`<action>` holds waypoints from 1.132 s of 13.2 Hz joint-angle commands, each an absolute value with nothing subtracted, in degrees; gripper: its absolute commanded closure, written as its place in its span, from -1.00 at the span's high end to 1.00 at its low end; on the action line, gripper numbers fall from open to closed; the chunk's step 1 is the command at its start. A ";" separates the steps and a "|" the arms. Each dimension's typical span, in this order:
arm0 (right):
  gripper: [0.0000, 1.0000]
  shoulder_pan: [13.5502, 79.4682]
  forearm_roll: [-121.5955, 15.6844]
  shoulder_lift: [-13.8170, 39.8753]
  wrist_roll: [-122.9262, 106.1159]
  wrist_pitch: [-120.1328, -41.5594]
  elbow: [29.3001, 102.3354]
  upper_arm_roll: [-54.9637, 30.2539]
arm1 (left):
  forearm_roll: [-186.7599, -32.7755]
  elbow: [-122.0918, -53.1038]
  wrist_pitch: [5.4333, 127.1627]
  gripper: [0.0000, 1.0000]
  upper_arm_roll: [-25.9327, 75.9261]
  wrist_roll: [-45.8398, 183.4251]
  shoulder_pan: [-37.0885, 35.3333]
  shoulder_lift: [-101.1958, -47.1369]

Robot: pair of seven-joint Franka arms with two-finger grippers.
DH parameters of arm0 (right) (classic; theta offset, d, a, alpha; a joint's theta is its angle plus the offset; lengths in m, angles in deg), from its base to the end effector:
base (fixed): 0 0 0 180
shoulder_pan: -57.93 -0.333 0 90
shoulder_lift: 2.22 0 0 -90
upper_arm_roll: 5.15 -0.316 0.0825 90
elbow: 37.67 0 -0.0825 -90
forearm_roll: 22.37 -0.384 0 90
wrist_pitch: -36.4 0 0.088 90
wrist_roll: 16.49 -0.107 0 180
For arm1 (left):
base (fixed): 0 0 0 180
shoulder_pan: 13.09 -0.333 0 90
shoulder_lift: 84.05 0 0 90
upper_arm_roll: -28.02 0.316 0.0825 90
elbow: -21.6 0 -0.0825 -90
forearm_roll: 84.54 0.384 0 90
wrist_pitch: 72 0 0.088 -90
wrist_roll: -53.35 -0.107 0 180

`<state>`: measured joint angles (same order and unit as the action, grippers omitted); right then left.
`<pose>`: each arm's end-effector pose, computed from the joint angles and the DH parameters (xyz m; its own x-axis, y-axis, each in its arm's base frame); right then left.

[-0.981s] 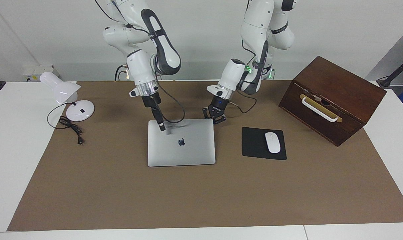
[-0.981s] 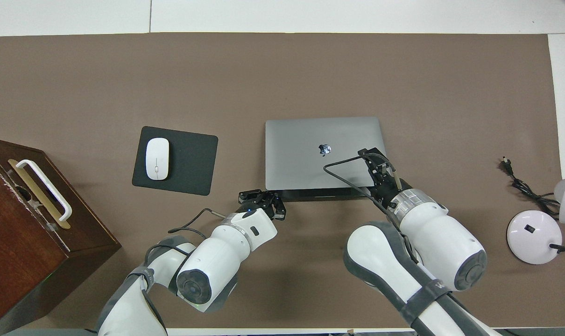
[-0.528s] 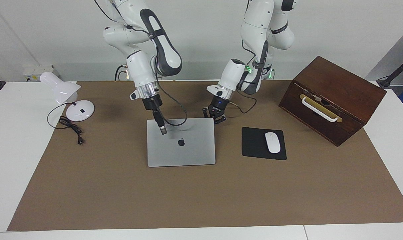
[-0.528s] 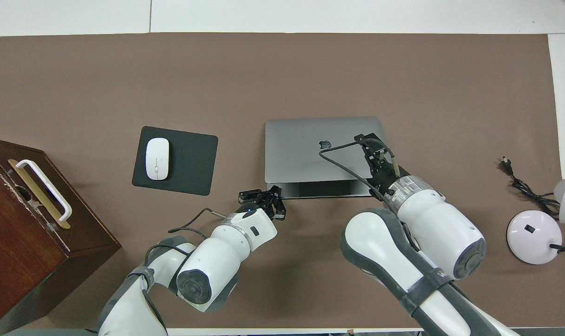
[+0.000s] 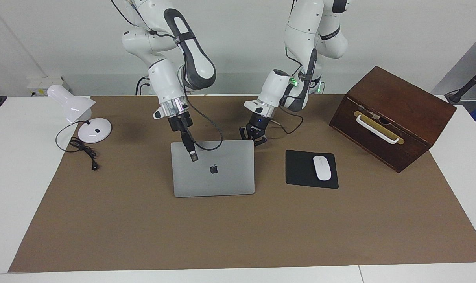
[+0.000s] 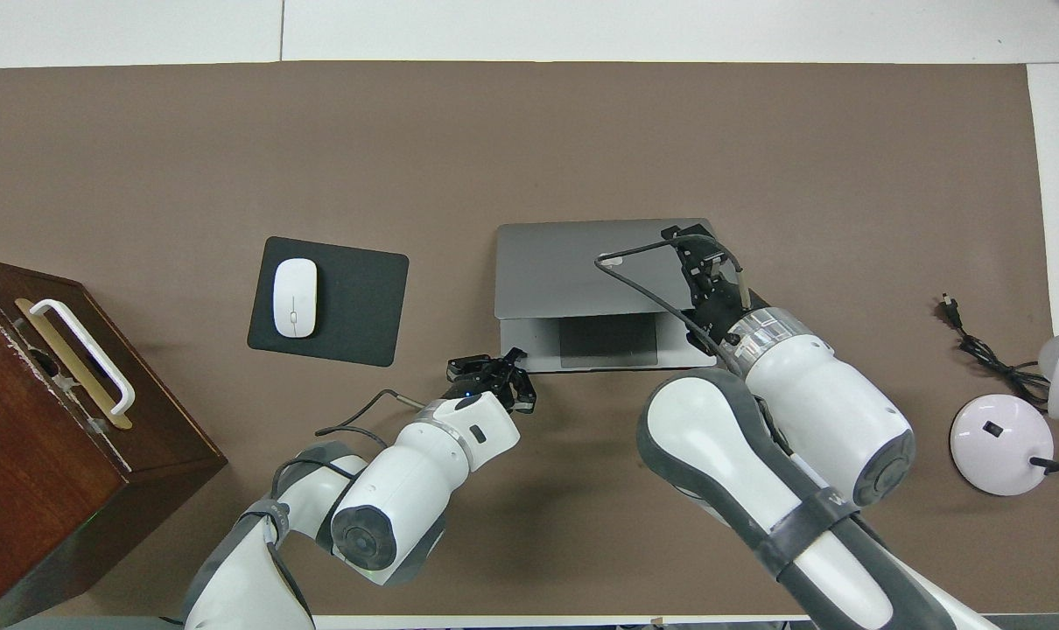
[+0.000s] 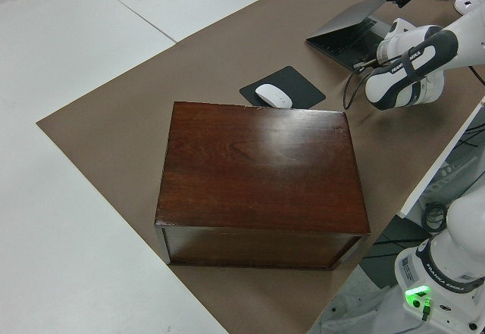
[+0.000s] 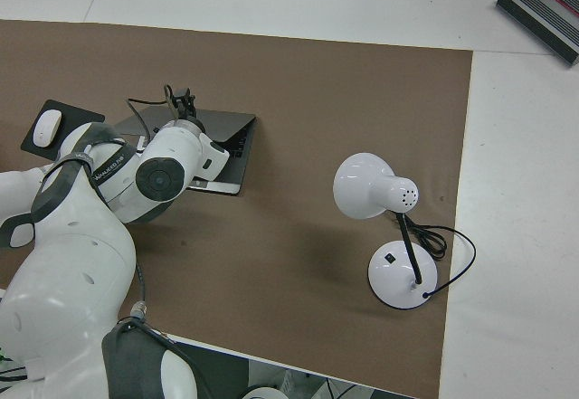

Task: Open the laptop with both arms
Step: 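Lift the laptop lid upward with the right gripper while the left holds the base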

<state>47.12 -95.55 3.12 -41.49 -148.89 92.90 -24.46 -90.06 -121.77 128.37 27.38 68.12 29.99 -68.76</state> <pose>0.5031 0.1818 0.3703 0.3535 -0.9327 -0.0709 -0.6698 -0.1995 -0.7152 0.3808 -0.3482 0.2669 0.7394 -0.2323 0.6319 -0.4491 -0.8694 0.2058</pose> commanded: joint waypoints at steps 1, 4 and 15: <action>0.99 48.70 -96.72 5.77 -38.29 -149.49 88.81 -24.84 | -89.90 -119.99 128.74 -1.00 27.94 66.88 29.62 -63.75; 0.99 49.06 -96.72 7.53 -38.29 -149.49 84.86 -24.84 | -89.90 -119.99 128.74 -1.00 27.94 66.88 29.62 -63.66; 0.99 49.94 -96.37 12.19 -38.29 -149.49 73.96 -24.84 | -89.90 -119.99 128.74 -1.00 27.94 66.97 29.18 -63.57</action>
<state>49.27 -95.55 10.56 -40.95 -148.89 77.25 -24.42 -90.06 -121.56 128.58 27.40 68.04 29.92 -68.51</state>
